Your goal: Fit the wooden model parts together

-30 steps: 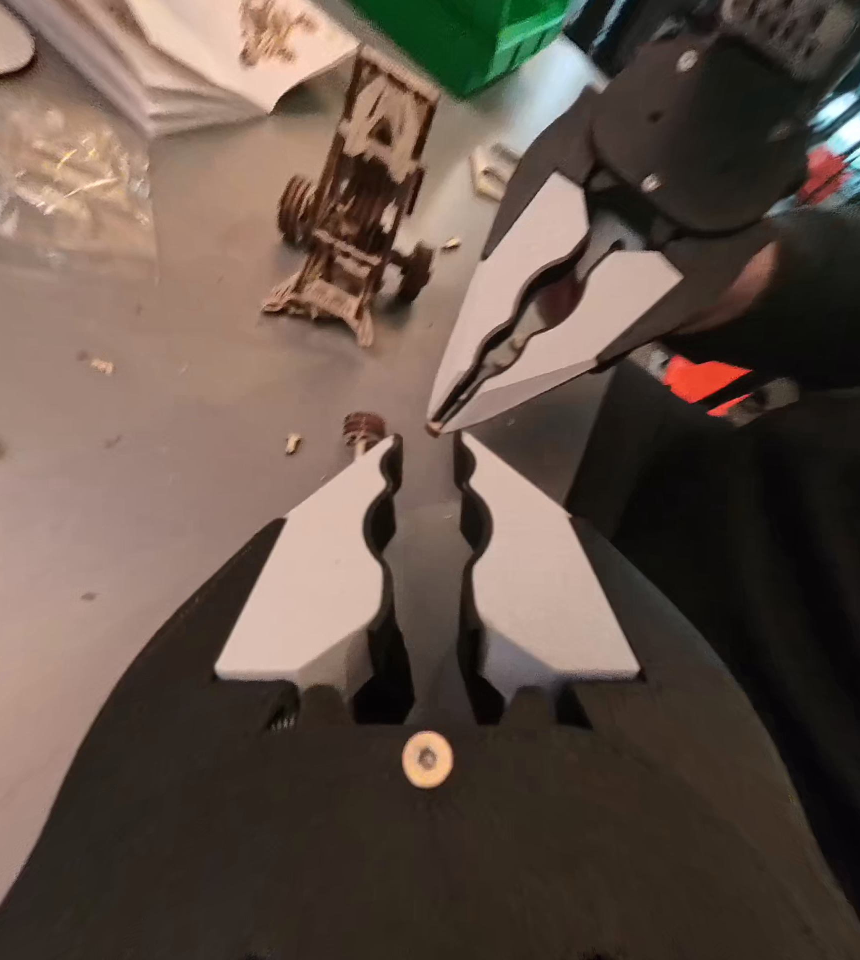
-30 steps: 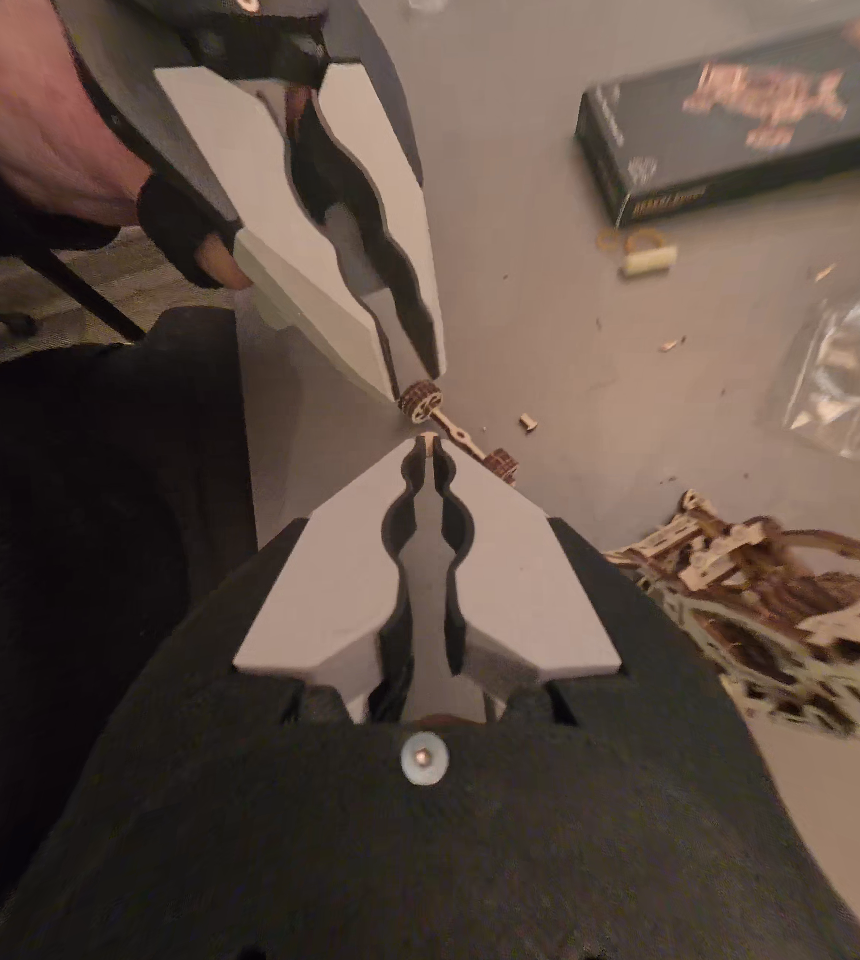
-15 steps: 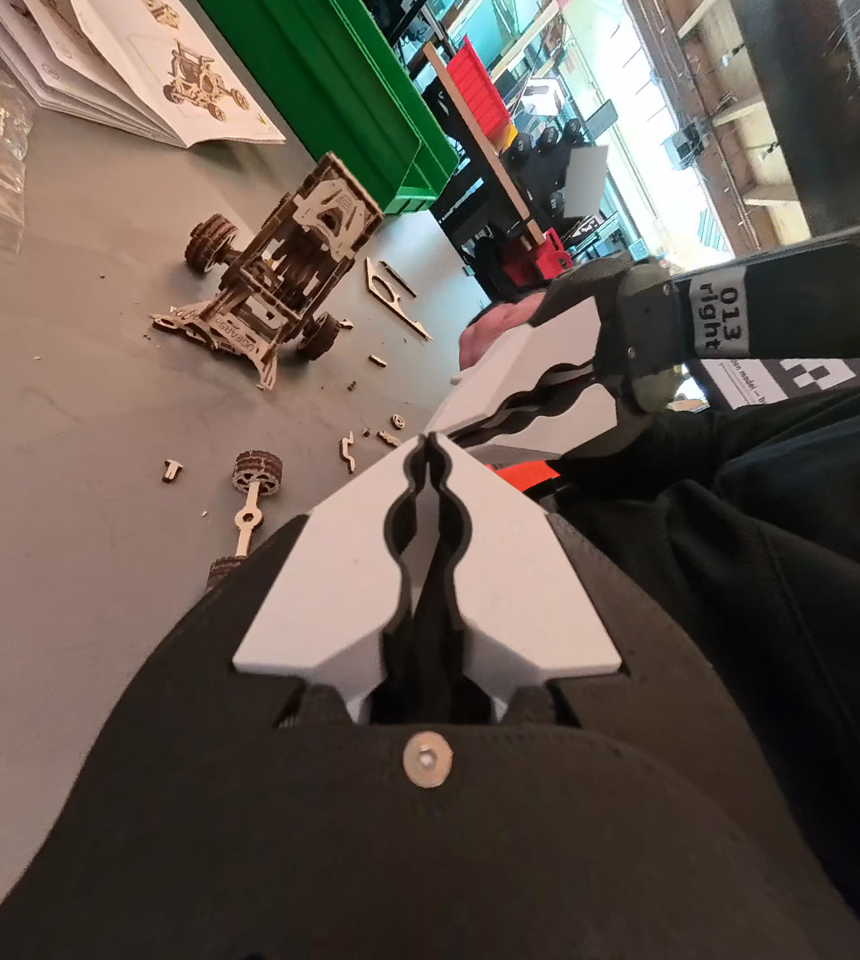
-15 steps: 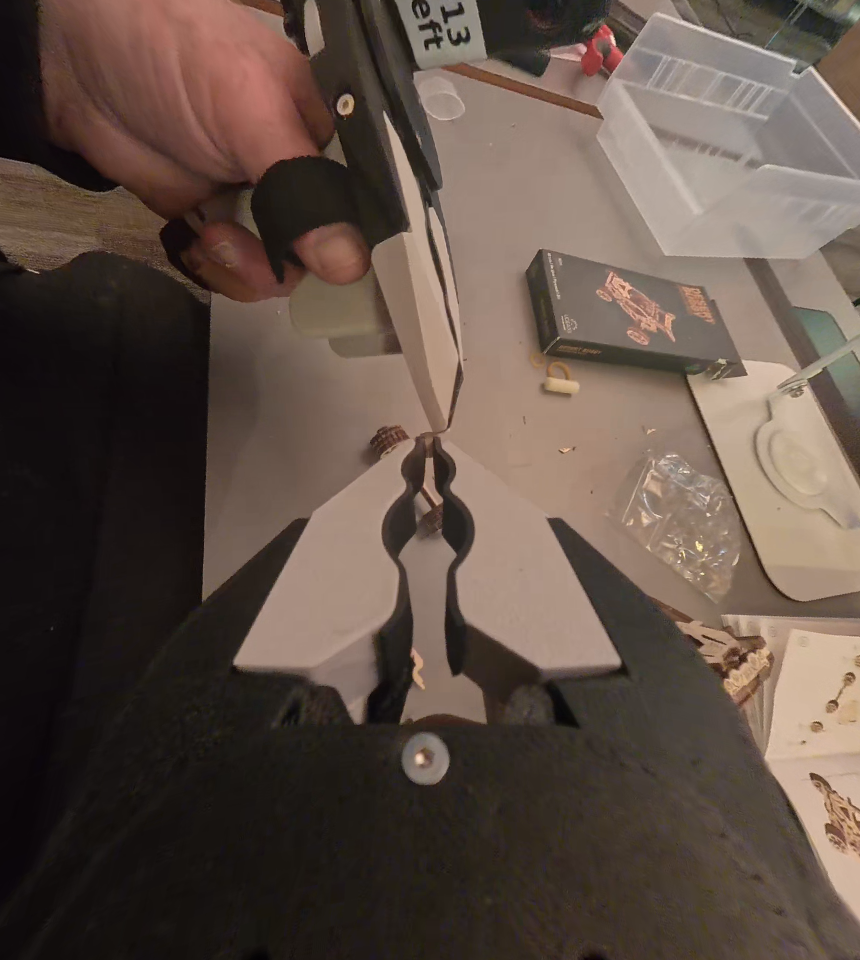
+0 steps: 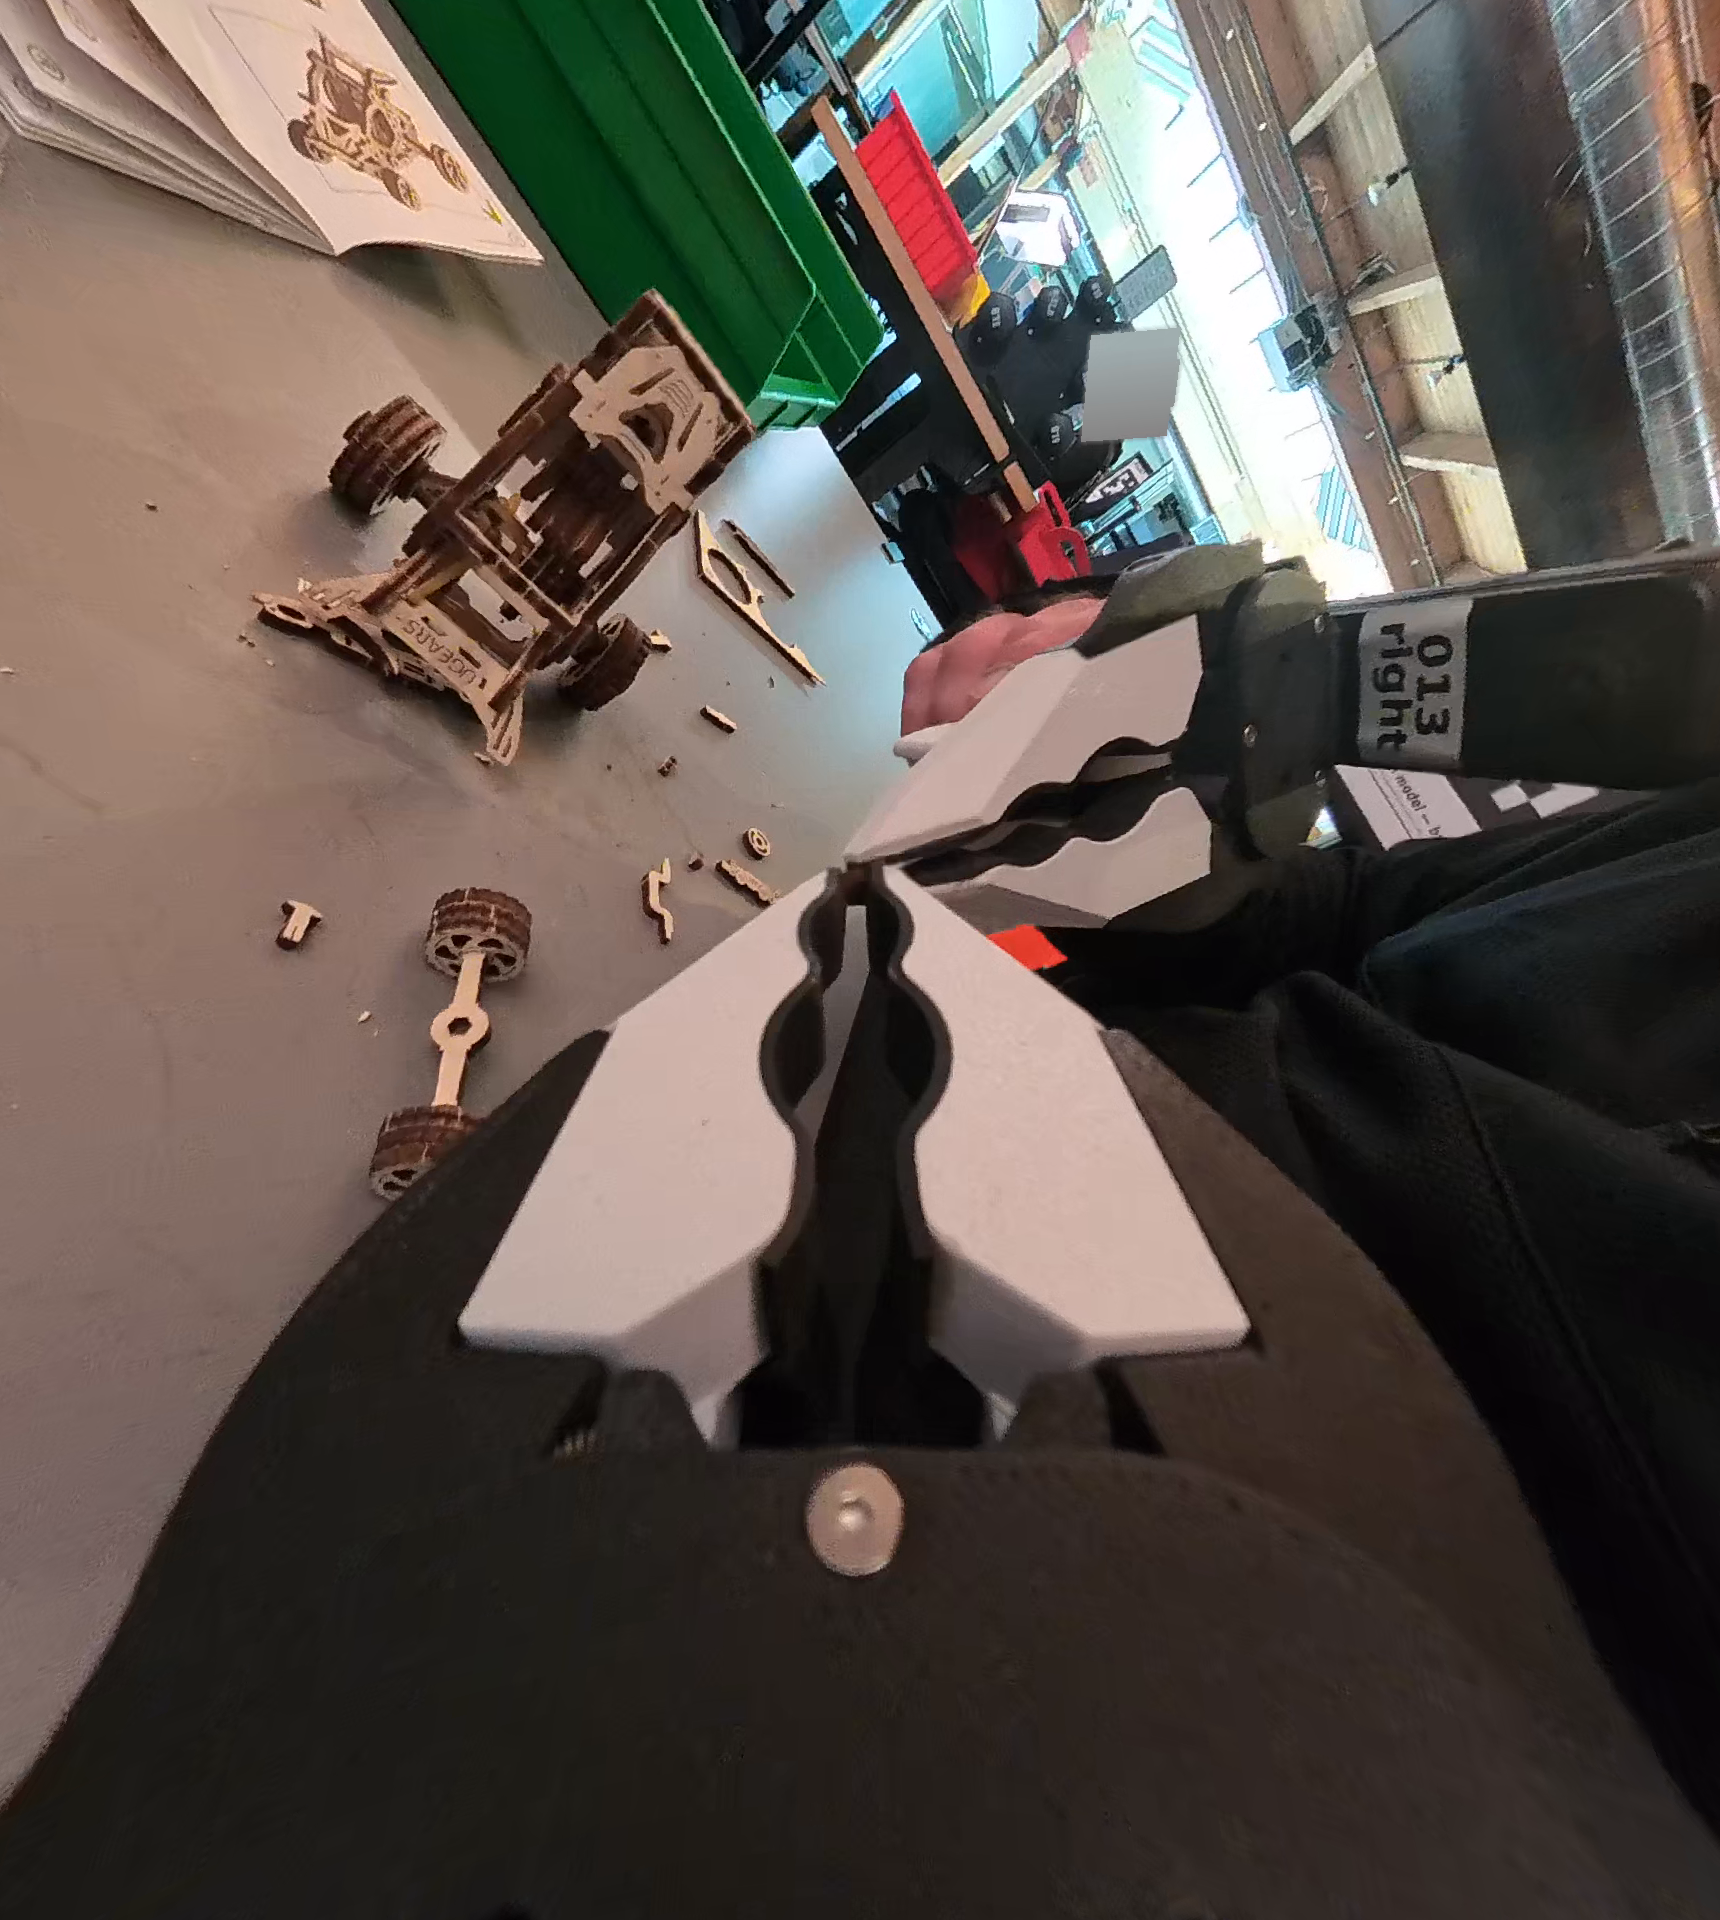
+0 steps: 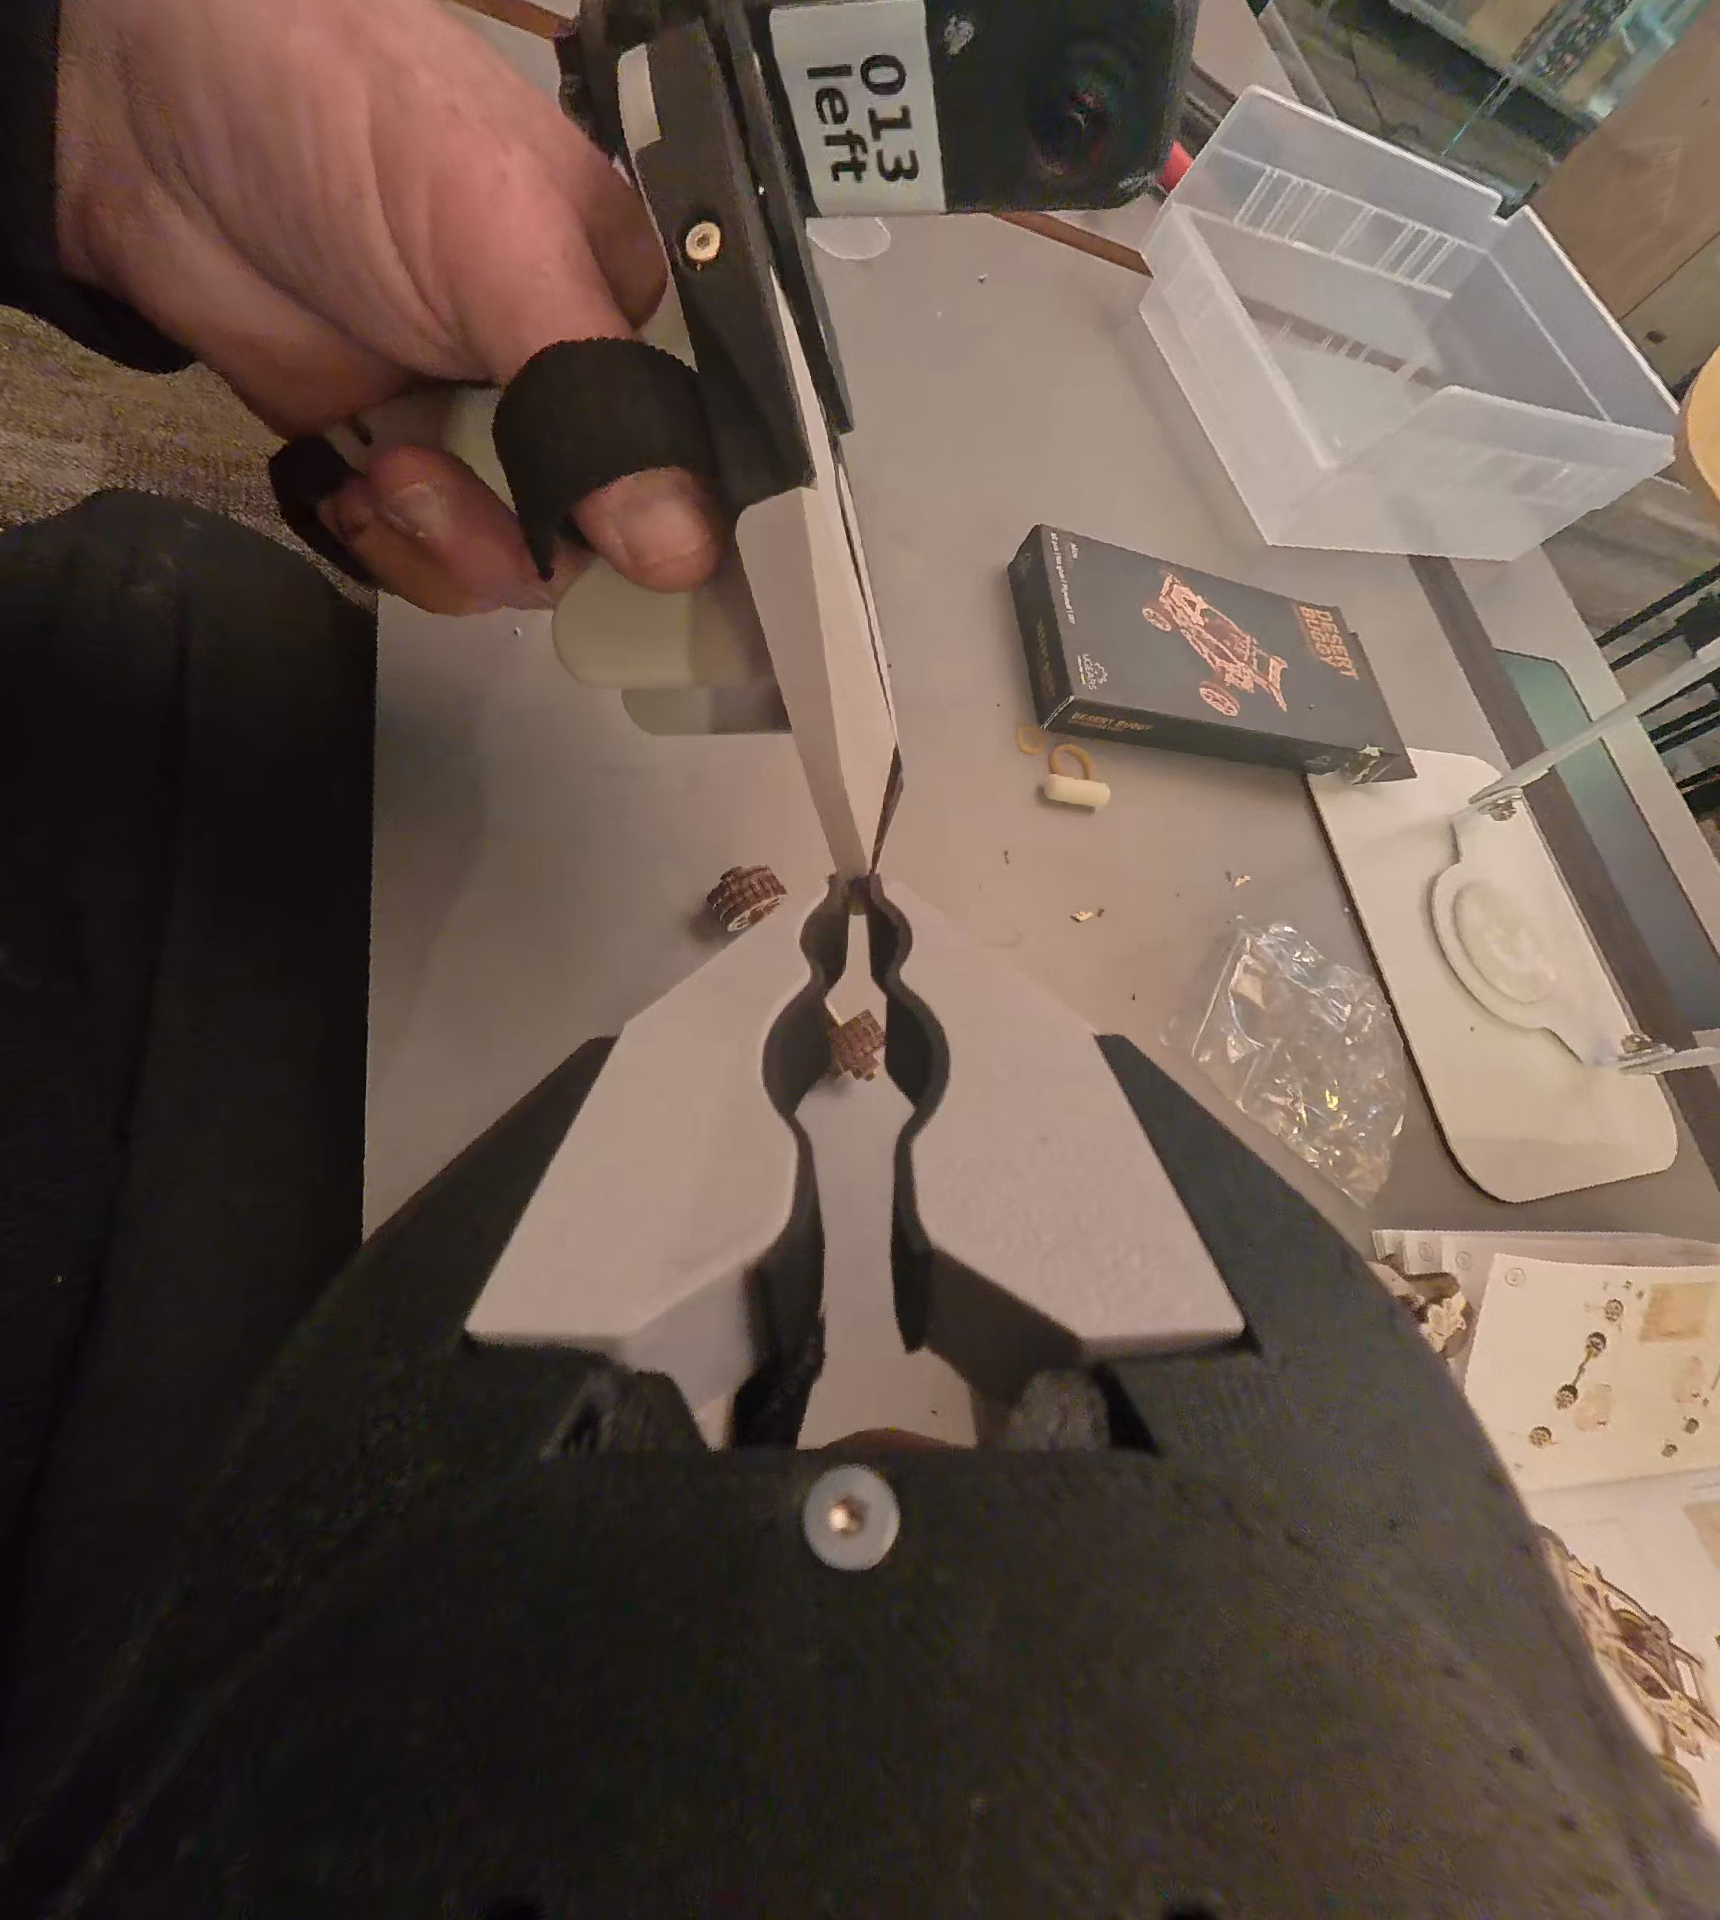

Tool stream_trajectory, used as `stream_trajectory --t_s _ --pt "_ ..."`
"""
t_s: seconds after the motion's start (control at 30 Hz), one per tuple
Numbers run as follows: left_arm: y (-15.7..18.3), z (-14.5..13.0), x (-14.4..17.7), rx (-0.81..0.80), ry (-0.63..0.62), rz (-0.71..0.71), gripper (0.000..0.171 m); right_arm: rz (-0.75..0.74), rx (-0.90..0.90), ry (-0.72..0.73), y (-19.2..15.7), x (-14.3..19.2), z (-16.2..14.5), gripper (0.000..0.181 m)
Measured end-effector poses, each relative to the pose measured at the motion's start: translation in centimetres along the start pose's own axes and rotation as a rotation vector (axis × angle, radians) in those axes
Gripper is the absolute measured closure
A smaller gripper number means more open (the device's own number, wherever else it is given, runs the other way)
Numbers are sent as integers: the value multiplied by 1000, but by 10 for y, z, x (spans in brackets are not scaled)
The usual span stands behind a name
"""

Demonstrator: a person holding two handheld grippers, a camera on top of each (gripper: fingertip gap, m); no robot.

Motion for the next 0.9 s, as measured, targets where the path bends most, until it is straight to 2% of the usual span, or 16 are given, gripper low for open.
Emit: stream_trajectory --t_s 0.17,0.3,0.37,0.6,0.7,0.8,0.9 --pt "-5 3 9 5 28 7 171 22 -84 -6 8 -3 -8 159" --pt "-15 6 18 -34 23 97 171 77 -148 -113 12 -19 -28 159" --pt "-21 8 20 -78 -19 167 171 116 -175 -154 10 -29 -36 157" --pt "-41 15 13 -105 -206 232 171 220 -165 -229 3 -53 -61 157" --pt "-46 21 6 -120 -288 232 171 244 -182 -226 1 -58 -65 162" --pt "-54 25 -2 -168 -419 274 171 247 -190 -218 1 -60 -67 164" --pt "-61 36 -4 -180 -455 279 171 236 -183 -213 0 -60 -67 165"
Point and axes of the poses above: each gripper's, where its closed fingertips meet, x back along the fingers, z out of its top, y = z × x across the jaws, the point moved 9 cm from there along x, back along the fingers, and after that the axes turned 12 degrees about x, right-handed, at the moved point
